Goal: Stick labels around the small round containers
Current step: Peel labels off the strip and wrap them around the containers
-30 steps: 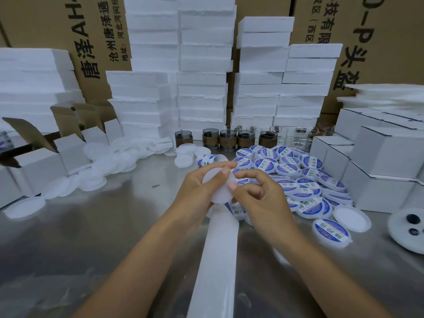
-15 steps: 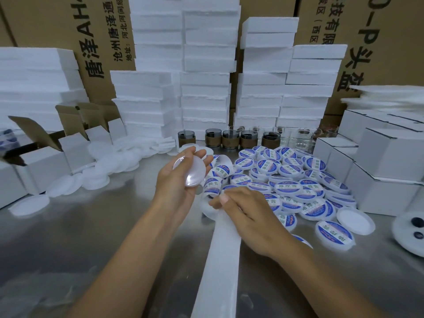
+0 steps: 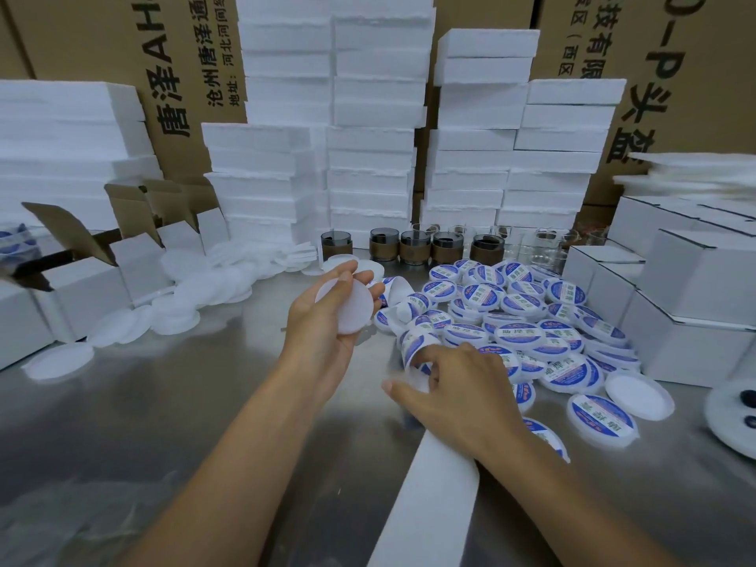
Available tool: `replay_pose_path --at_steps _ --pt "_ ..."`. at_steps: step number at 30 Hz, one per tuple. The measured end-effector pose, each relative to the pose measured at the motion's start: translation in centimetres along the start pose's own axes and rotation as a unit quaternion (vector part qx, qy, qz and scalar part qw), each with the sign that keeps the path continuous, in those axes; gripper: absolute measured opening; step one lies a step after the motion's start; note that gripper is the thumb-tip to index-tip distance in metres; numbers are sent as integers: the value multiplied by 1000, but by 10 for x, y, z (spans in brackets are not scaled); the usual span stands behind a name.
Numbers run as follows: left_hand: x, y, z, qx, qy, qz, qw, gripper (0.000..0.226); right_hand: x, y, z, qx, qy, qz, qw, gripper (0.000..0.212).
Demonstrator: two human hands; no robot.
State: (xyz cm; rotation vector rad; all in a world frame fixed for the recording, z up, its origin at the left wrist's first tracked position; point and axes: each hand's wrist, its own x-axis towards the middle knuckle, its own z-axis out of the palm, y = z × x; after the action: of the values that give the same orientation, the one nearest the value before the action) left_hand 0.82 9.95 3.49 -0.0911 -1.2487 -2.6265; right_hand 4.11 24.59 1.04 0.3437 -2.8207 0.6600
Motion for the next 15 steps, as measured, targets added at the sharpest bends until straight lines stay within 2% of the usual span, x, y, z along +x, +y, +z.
replay_pose_path --at_steps 2,4,6,9,13,15 --pt "0 0 0 9 1 -1 1000 16 0 1 -1 39 34 -19 998 19" --pt "1 -1 0 30 4 3 1000 16 1 2 -1 122 56 -9 991 34" --pt "1 -2 -1 71 9 10 997 17 6 3 -2 242 57 15 968 33" --pt "0 -5 -1 124 -5 5 992 17 12 2 -5 406 30 60 911 41" --pt "-2 -8 0 169 -18 -26 985 14 15 3 -8 549 26 143 823 24" --pt "-4 -9 1 203 -28 -35 978 14 15 3 -10 594 24 163 787 23"
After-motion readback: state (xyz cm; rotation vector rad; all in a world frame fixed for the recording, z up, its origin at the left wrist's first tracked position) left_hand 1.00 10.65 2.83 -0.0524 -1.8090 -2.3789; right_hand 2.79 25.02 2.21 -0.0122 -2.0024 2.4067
